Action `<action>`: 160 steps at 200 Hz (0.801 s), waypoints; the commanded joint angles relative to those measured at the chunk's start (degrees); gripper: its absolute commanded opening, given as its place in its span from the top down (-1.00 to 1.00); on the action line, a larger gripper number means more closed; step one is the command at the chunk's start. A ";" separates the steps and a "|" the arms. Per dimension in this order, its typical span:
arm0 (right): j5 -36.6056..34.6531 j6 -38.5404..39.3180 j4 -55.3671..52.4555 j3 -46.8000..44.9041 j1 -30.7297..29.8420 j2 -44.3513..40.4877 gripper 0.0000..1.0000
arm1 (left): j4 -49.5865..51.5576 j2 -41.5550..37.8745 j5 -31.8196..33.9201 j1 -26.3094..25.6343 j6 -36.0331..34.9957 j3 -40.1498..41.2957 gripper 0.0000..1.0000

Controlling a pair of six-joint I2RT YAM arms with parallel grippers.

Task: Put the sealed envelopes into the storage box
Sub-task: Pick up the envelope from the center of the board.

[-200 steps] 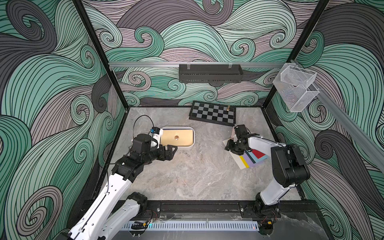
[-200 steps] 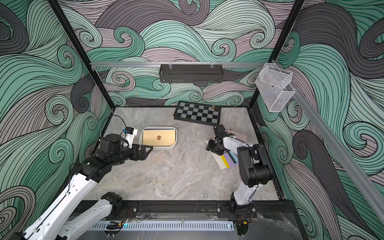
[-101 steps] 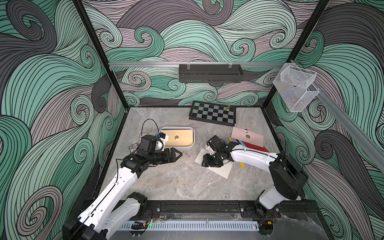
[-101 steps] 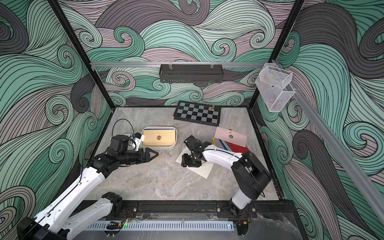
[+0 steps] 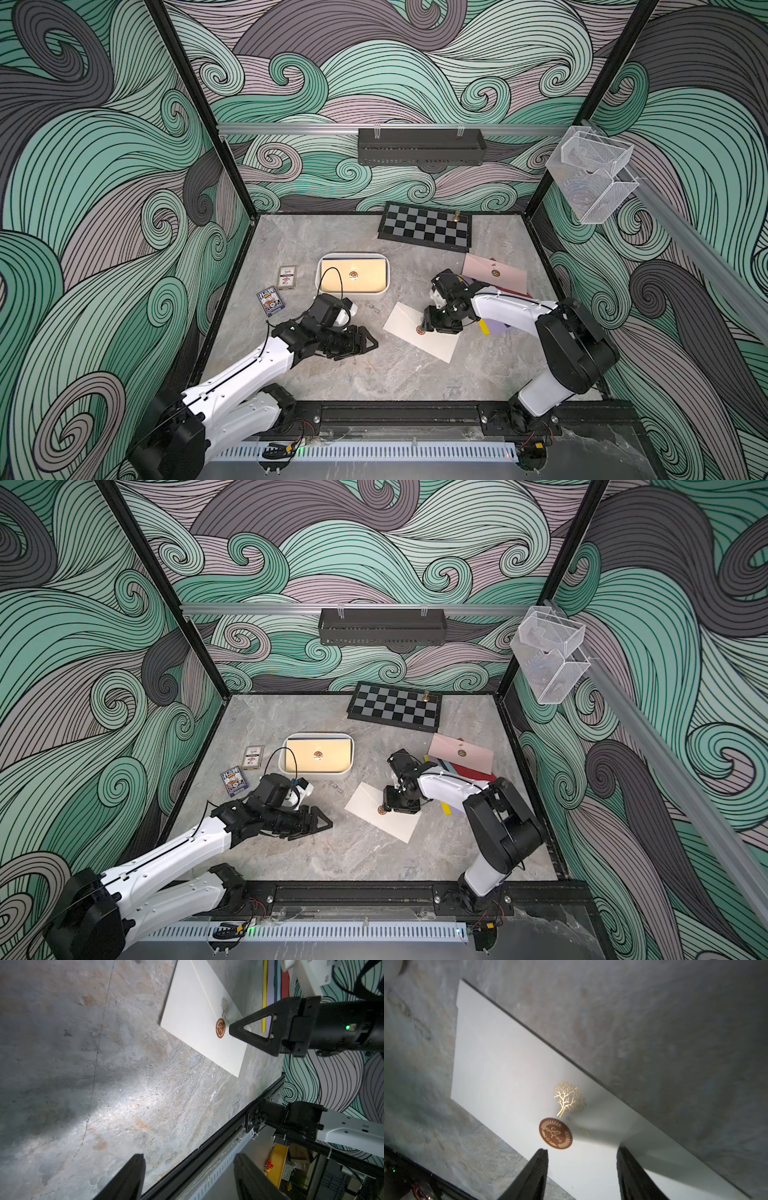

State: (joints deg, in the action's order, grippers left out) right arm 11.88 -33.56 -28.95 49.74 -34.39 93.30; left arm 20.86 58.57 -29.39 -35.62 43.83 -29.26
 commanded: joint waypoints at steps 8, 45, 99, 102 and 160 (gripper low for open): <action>5.95 -8.57 3.56 -2.04 -10.02 2.08 -0.13 | -10.08 4.76 0.84 -2.48 4.88 3.33 -0.38; 4.82 -9.11 4.24 0.93 -12.62 -1.89 -0.17 | -10.78 7.09 2.72 -2.69 5.43 4.05 -0.26; 4.71 2.29 3.31 1.02 -5.25 -0.17 -0.23 | -6.99 10.16 5.83 -2.62 3.60 1.84 -0.26; 4.53 2.69 3.15 1.14 -5.39 0.31 -0.23 | -6.86 10.48 5.57 -2.67 3.55 1.61 -0.26; 5.67 2.45 5.75 -0.08 -5.28 4.80 -0.22 | 10.35 -2.07 7.10 -3.24 2.57 0.93 -0.25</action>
State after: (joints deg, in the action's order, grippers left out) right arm 17.63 -32.10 -23.07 50.74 -39.31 95.83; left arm 19.46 62.48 -24.29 -38.22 47.83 -26.59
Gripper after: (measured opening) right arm 0.611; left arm 0.623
